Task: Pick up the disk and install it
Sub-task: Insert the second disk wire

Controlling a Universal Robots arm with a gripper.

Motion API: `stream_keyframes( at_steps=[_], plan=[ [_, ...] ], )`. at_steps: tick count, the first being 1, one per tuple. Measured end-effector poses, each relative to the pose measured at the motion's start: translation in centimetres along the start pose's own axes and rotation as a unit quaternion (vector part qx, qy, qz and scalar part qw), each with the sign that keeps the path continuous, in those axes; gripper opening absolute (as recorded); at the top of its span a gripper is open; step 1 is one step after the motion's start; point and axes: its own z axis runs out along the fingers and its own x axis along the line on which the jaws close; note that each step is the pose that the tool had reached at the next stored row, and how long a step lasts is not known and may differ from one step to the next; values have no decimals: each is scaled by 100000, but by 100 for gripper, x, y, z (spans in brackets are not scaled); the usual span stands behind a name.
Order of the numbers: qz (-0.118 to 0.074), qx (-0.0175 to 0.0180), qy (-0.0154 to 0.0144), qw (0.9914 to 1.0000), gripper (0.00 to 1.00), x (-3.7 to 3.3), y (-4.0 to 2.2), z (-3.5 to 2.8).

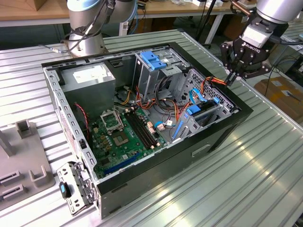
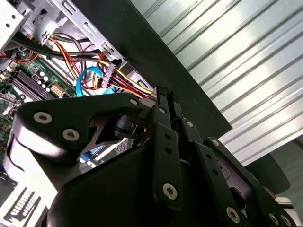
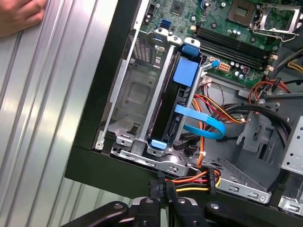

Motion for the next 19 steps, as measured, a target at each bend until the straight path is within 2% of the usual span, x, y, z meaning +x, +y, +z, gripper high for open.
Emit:
stream_keyframes(
  at_steps=[4, 5, 7, 11, 16, 19],
  plan=[
    [3062, -36, 142, 99953, 16, 0, 0, 0],
    [4681, -53, 216, 99890, 16, 0, 1, 0],
    [6278, -70, 291, 99802, 16, 0, 1, 0],
    [10343, -113, 472, 99463, 16, 0, 1, 0],
    [10353, -114, 476, 99461, 16, 0, 0, 0],
    [10389, -114, 475, 99458, 16, -8, 27, -1]
  ],
)
